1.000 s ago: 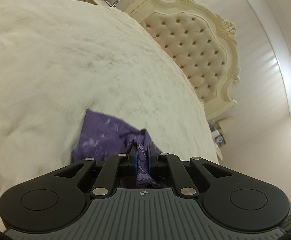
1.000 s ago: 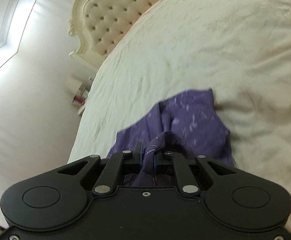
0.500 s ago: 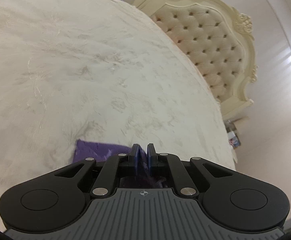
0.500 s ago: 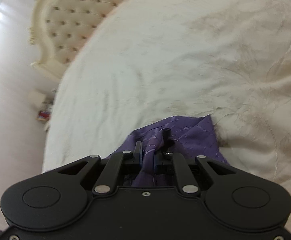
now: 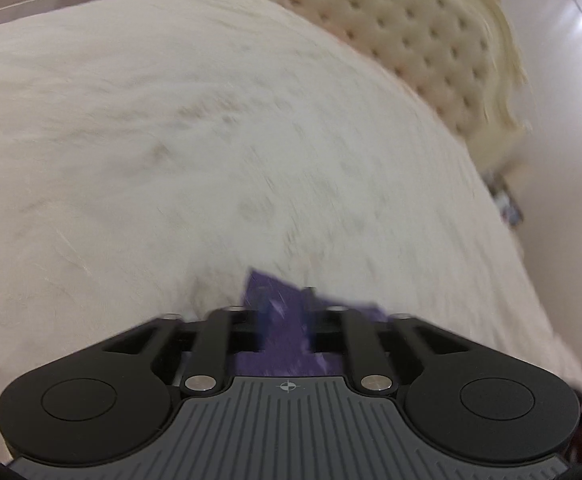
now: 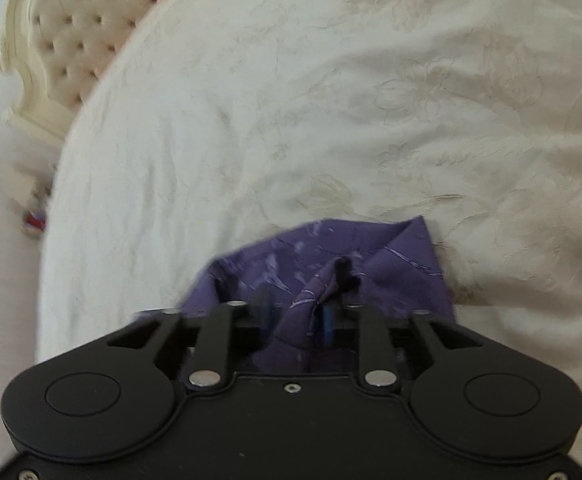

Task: Fold large clothes
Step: 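Lower the hem onto the jacket and open both tools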

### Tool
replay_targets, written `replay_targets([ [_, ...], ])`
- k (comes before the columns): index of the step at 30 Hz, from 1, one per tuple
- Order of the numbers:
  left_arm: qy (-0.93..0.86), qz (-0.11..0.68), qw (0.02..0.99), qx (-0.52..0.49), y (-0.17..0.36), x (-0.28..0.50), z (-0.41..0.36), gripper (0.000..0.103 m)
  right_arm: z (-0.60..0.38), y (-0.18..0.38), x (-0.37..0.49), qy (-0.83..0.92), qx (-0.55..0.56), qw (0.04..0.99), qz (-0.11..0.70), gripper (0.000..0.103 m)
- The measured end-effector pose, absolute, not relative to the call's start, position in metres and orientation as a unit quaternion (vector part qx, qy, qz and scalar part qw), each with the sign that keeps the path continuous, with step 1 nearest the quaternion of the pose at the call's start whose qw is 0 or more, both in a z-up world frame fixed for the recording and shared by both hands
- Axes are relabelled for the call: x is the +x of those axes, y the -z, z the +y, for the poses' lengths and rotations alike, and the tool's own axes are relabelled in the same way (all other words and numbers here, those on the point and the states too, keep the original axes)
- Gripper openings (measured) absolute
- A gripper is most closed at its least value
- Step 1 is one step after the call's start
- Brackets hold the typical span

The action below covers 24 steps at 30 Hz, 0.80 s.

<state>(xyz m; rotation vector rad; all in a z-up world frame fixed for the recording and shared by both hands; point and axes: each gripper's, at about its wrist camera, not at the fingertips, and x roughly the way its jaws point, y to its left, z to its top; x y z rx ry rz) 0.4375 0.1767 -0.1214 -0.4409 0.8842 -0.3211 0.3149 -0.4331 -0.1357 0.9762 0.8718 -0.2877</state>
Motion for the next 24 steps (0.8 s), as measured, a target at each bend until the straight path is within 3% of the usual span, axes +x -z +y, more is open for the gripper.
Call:
replay_targets([
  [3,0.180,0.437,0.864,-0.175,0.126,0.425,0.153,0.030,-0.432,0.131,0.306,0.132,0.481,0.792,0.352,0.070],
  [6,0.218,0.451,0.857,-0.122,0.129,0.413,0.122,0.032,-0.420,0.117,0.303,0.132,0.447,0.819,0.334,0.077],
  [10,0.271,0.453,0.846,-0.072,0.130,0.399,0.078,0.047,-0.393,0.099,0.304,0.110,0.356,0.859,0.351,0.080],
  [19,0.288,0.453,0.841,0.067,0.165,0.398,0.008,0.049,-0.332,0.112,0.287,0.064,0.266,0.862,0.427,0.081],
  [24,0.180,0.489,0.853,-0.003,0.187,0.434,0.042,0.048,-0.304,0.111,0.282,0.040,0.208,0.866,0.452,0.081],
])
